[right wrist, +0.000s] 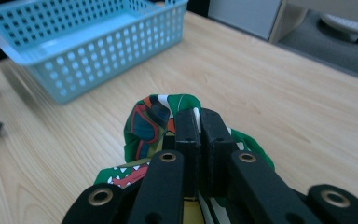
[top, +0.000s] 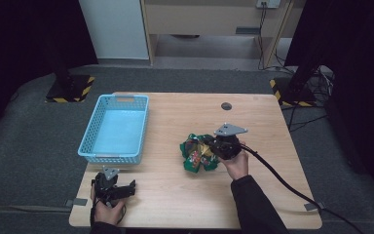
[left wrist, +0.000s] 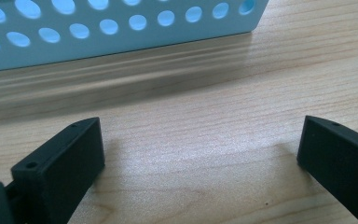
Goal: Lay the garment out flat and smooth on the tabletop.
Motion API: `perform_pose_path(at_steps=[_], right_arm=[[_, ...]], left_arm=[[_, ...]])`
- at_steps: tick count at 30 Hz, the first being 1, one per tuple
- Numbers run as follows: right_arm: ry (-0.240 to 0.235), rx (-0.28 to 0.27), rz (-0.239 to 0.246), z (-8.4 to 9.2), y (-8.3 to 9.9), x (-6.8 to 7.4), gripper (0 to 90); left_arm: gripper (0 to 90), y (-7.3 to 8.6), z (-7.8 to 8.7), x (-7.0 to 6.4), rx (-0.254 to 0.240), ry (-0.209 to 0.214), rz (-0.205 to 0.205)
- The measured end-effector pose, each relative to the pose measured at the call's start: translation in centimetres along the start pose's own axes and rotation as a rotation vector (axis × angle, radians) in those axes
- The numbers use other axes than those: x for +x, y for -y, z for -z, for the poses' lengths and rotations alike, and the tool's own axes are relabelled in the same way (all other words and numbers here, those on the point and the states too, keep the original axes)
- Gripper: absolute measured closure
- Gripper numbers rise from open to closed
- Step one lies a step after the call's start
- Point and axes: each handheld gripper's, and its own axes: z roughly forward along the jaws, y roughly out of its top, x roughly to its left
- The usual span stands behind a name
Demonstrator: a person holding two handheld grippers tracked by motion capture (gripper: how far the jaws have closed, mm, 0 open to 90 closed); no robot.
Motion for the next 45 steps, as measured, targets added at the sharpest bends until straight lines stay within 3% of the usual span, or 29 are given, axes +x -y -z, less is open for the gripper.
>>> perform_pose_path(at_steps=[2,13,17,24,26,27,29,32,45], right_arm=[[-0.002,-0.031,-0.011,0.8,-0.6,-0.2,86.9],[0.035,-0.157,0.052,5.0,-4.2,0.7,86.9],[0.055,-0.199,0.066,5.7,-6.0,0.7,86.9],[0.103,-0.349,0.067,6.4,-8.7,0.5,86.8],[0.103,-0.380,0.070,6.3,-9.0,0.4,83.2],[0.092,-0.382,0.062,6.2,-9.1,0.3,72.9],[0.057,-0.320,0.014,5.6,-9.2,-0.2,55.6],[0.110,-0.291,0.035,5.2,-8.6,-0.4,47.6],[0.121,-0.278,0.032,6.2,-8.2,-1.0,37.4]], left_arm=[[0.0,0.0,0.0,0.0,0.000,0.001,-0.001],[0.0,0.0,0.0,0.0,0.000,0.002,0.000],[0.0,0.0,0.0,0.0,0.001,0.002,-0.001],[0.0,0.0,0.0,0.0,0.001,0.003,-0.001],[0.0,0.0,0.0,0.0,0.001,0.003,-0.001],[0.0,0.0,0.0,0.0,0.001,0.002,-0.001],[0.0,0.0,0.0,0.0,0.000,0.002,-0.001],[0.0,0.0,0.0,0.0,0.000,0.002,0.000],[0.0,0.0,0.0,0.0,0.000,0.002,0.000]])
